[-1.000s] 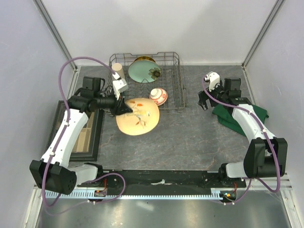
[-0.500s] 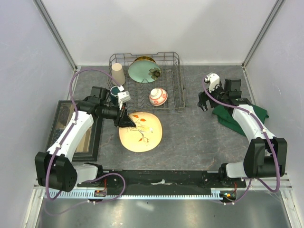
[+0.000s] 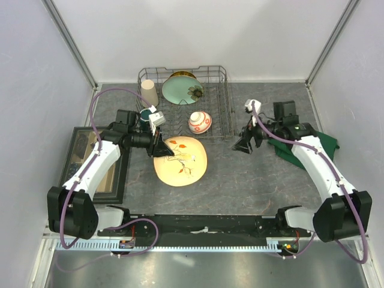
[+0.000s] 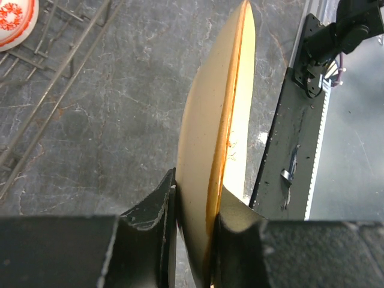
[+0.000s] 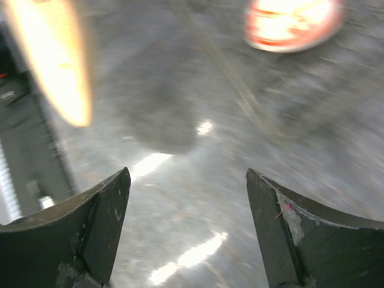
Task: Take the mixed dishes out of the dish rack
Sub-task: Pick up the plate from the dish rack.
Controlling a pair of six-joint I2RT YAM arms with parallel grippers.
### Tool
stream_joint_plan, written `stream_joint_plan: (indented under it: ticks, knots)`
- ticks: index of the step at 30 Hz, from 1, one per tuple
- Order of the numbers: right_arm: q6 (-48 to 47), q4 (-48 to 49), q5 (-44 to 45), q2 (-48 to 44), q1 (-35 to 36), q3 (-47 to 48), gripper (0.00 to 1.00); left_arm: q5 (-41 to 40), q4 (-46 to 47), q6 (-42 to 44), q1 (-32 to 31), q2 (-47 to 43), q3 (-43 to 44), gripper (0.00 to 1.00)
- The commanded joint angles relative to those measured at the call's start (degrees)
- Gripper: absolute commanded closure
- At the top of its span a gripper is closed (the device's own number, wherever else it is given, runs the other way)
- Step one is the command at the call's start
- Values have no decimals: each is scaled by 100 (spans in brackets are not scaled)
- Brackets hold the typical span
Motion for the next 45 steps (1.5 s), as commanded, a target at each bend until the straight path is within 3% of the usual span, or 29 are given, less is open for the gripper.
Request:
stream_joint_plan:
  ticks: [1, 10, 28, 38, 45]
  knots:
    - [258, -208, -513, 52, 833, 291, 16, 394, 606, -482, 13, -37, 66, 98]
    - [901, 646, -65, 755, 1915, 624, 22, 552, 862, -676, 13, -37, 109, 98]
    - [936, 910, 94, 2118, 2733, 1600, 36, 649, 905, -728, 4, -213, 101, 98]
    - [848, 971, 32, 2197, 2804, 1539, 56, 728, 1116, -922, 4, -213, 83, 98]
    - [831, 954, -73, 2206, 2822, 1539, 84, 746, 1204, -1010, 4, -283, -13, 98]
